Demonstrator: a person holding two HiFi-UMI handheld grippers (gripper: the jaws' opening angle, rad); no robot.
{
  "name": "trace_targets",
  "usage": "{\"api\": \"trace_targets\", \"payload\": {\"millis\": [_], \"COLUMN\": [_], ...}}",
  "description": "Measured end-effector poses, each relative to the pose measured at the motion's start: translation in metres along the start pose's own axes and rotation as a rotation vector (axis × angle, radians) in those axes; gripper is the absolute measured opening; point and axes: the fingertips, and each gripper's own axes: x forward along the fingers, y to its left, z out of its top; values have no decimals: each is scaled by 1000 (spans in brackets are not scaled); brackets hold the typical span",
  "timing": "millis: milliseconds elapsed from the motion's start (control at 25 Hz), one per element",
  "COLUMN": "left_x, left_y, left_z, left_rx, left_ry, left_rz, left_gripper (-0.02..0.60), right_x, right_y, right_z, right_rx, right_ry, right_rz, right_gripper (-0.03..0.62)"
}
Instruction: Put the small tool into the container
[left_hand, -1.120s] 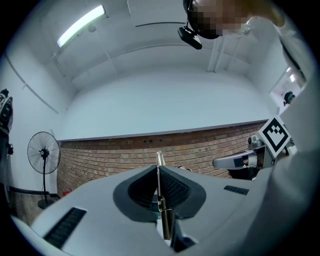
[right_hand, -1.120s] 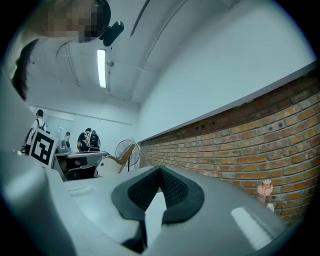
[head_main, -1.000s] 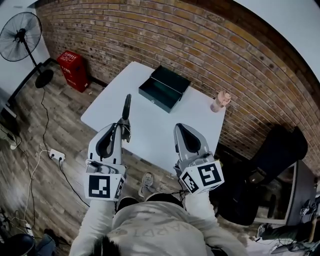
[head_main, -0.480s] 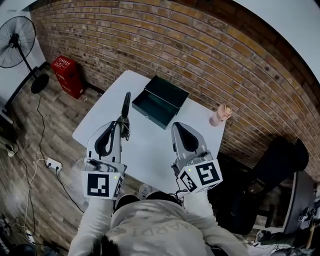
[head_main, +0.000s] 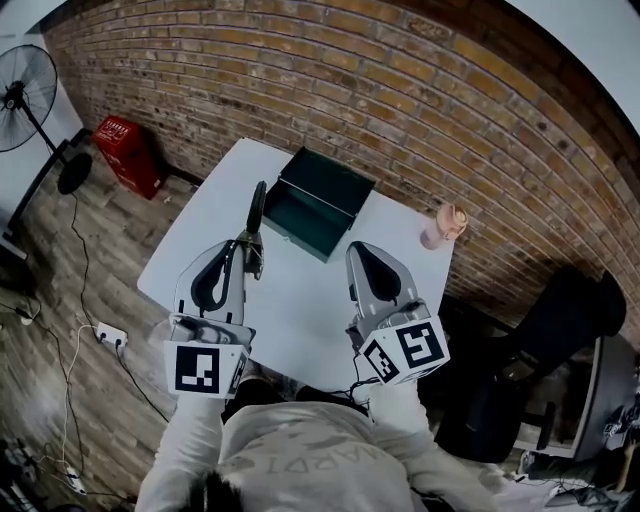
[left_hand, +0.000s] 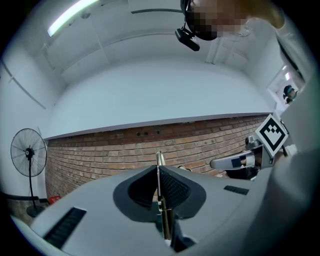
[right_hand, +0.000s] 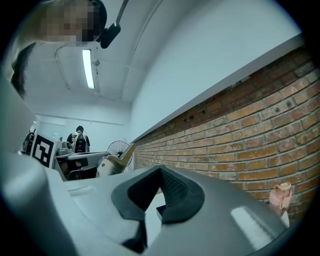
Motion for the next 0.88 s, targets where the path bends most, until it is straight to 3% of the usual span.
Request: {"api": "trace_targets", "payload": {"millis": [160,360,760,880], "left_x": [20,44,91,105], "left_y": [-1,1,-1,-2], "left_z": [-11,-24,-52,-62], "left_rx": [-15,32,155,227], "left_ry": [38,65,72,68], "left_rz": [-37,-125,-389,-472], "left_gripper": [11,11,11,11], "right_x": [3,11,26,31], "right_y": [-11,-20,-32,-36], "right_z": [-6,-11,-18,-19], "right_rx": [13,14,16,21], "right_ry": [13,27,42,42], "right_rz": [-37,-90,-224,-264], "right_gripper": [11,11,11,11]}}
